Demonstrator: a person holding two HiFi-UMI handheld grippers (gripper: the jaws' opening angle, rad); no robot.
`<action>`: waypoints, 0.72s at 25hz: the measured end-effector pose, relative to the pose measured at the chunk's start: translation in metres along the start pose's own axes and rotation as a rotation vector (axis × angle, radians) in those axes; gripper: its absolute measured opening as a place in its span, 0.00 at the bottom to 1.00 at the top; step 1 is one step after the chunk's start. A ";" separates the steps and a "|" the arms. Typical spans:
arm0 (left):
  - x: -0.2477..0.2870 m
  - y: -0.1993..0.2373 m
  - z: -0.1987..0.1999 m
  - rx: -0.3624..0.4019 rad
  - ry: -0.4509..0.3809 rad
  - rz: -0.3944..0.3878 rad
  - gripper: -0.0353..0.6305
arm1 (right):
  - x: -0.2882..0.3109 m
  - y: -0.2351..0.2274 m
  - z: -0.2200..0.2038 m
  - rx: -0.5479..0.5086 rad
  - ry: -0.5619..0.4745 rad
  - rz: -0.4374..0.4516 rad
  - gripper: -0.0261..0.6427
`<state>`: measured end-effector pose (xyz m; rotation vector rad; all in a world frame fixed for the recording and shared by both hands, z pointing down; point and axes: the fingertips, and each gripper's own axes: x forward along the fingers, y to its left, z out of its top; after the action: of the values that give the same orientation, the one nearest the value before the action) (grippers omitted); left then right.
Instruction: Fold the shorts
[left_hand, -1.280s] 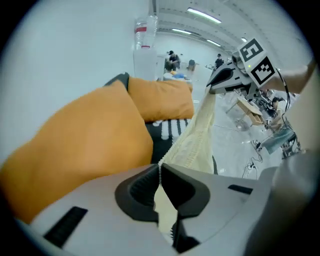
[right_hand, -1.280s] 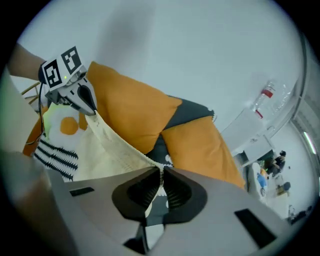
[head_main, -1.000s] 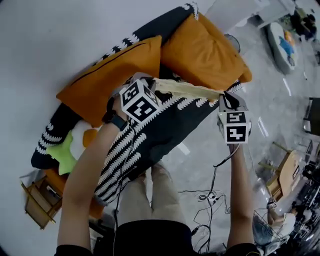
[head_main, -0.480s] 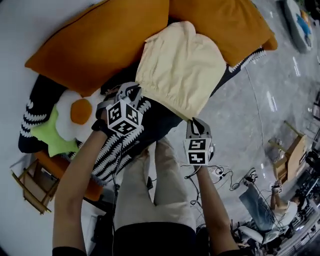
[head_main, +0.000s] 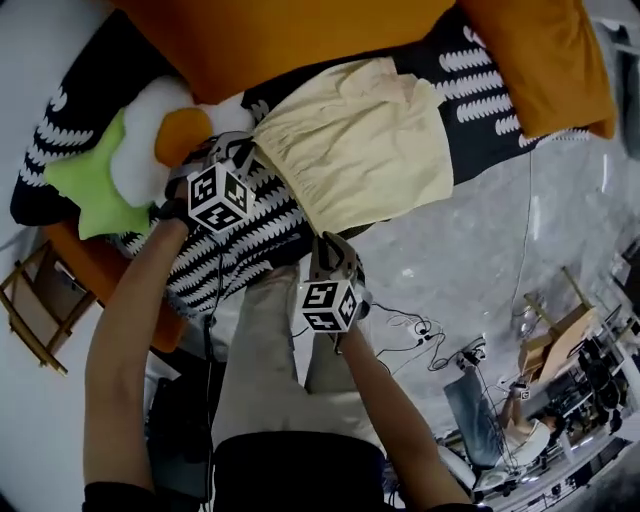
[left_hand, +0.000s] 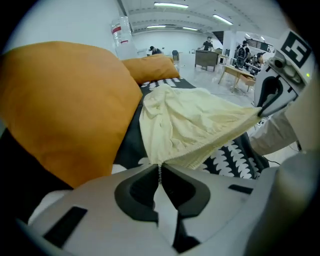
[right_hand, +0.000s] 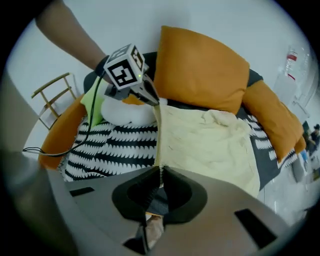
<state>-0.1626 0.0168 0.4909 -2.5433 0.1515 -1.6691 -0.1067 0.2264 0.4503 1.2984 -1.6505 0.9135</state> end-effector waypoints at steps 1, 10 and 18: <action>-0.002 0.003 -0.011 -0.013 0.003 0.018 0.10 | 0.008 0.016 0.003 -0.046 -0.003 0.010 0.10; -0.073 0.019 -0.029 -0.207 -0.102 0.139 0.34 | -0.011 0.140 0.032 -0.244 -0.098 0.266 0.51; -0.065 -0.124 -0.027 -0.503 -0.138 0.027 0.36 | -0.022 -0.054 -0.050 -0.130 -0.040 0.053 0.46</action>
<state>-0.2095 0.1479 0.4592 -2.9761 0.6691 -1.5982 -0.0431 0.2691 0.4528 1.1965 -1.7532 0.8021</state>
